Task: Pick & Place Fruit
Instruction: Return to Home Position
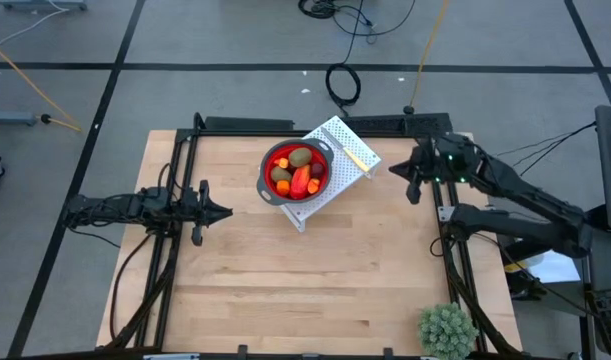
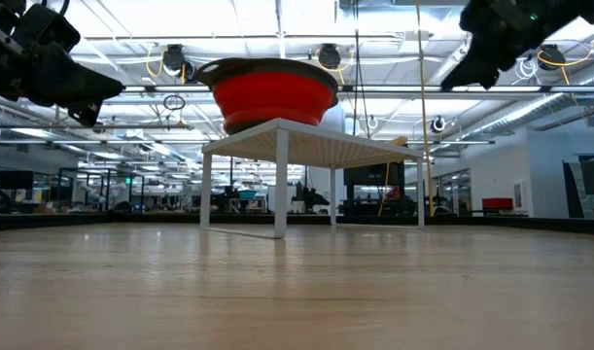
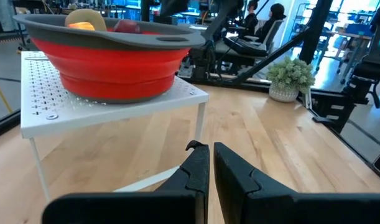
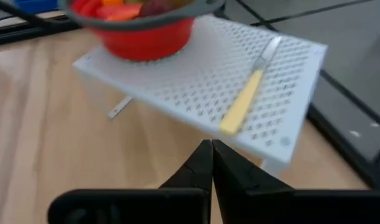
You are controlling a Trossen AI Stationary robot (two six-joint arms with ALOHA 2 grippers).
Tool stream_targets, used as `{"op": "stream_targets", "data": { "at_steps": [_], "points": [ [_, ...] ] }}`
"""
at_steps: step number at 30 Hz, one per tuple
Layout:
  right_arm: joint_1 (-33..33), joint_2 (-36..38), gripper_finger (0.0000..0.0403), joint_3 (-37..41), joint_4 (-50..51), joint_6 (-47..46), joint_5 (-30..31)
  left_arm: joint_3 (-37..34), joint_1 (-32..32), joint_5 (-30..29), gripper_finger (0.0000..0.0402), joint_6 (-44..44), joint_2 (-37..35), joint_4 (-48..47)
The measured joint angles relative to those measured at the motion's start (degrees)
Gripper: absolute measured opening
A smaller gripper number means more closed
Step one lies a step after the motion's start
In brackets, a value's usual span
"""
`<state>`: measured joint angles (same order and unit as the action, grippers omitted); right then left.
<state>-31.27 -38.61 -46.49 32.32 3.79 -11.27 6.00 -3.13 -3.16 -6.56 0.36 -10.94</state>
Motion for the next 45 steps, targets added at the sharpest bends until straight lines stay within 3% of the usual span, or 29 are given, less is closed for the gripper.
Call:
{"op": "stream_targets", "data": {
  "at_steps": [12,15,19,21,25,32,35,45],
  "points": [
    [0.0,12.3,0.0004,6.66,-1.3,4.92,-2.75,0.0,0.01,-3.17,0.0021,0.27,-0.01,0.0],
    [0.0,15.83,0.0004,7.93,-2.32,5.44,-7.11,0.0,0.0,-3.19,0.0021,0.26,0.0,0.0],
    [0.23,19.35,0.0003,13.32,-14.08,-4.44,-14.93,0.0,0.02,-3.25,0.0021,0.22,0.0,0.02],
    [1.16,20.15,0.0001,16.7,-21.09,-8.02,-16.03,0.0,0.0,-3.3,0.0021,0.22,-0.02,0.02],
    [4.13,20.48,0.0001,21.23,-27.93,-9.35,-15.69,0.0,0.01,-3.31,0.0021,-0.99,-0.01,0.04],
    [10.66,21.22,0.0001,23.38,-26.96,-10.43,-14.25,0.0,0.02,-3.3,0.0021,-2.8,-0.02,0.02],
    [13.17,23.1,0.0001,23.38,-23.86,-10.45,-13.92,0.0,0.02,-3.3,0.0021,-2.74,-0.01,0.01],
    [18.27,32.35,0.0,23.38,-12.55,-10.65,-4.09,0.0,0.0,-3.67,0.0021,-0.11,-0.01,-0.99]
  ]
}}
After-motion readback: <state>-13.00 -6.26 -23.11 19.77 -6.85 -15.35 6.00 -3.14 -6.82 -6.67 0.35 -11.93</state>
